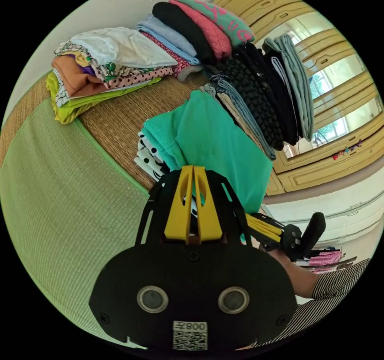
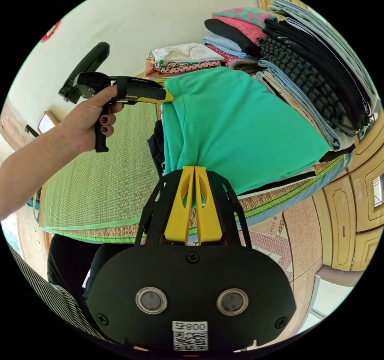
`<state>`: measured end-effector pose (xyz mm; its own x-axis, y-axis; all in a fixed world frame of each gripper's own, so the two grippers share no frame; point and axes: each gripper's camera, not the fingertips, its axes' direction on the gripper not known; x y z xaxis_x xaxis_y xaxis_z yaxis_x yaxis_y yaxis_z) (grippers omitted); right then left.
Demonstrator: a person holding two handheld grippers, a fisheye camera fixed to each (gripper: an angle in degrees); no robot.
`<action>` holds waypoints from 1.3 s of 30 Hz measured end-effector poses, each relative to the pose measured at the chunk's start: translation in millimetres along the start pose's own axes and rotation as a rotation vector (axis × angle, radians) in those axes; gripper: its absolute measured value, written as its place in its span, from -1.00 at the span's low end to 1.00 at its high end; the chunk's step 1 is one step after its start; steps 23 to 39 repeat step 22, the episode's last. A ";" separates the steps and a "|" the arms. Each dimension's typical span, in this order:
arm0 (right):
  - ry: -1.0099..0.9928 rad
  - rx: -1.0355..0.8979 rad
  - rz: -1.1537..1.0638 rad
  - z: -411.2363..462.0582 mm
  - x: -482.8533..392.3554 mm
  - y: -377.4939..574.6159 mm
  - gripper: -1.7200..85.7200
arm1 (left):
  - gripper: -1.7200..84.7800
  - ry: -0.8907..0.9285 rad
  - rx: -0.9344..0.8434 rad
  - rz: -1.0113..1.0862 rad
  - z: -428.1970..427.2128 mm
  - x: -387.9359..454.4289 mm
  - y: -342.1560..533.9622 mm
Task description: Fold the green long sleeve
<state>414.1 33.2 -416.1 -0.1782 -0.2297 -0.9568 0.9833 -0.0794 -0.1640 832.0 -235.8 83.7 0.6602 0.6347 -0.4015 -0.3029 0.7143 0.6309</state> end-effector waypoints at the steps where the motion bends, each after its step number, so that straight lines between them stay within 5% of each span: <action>1: -0.010 -0.001 0.004 -0.8 -0.6 -1.7 -0.96 | -0.96 0.018 0.053 0.024 -13.1 1.0 16.0; 5: -0.056 0.067 0.031 -21.3 -7.5 -12.7 -0.96 | -0.96 -0.035 0.113 0.095 -47.0 -7.3 84.9; 10: -0.059 0.251 -0.003 -51.4 -34.5 -47.4 -0.95 | -0.95 -0.162 -0.041 0.078 -37.3 -33.4 146.6; 22: -0.096 0.322 -0.270 9.5 -152.0 -291.2 -0.84 | -0.95 -0.203 0.031 0.142 -47.7 -43.6 220.3; 39: -0.096 0.322 -0.270 9.5 -152.0 -291.2 -0.84 | -0.95 -0.203 0.031 0.142 -47.7 -43.6 220.3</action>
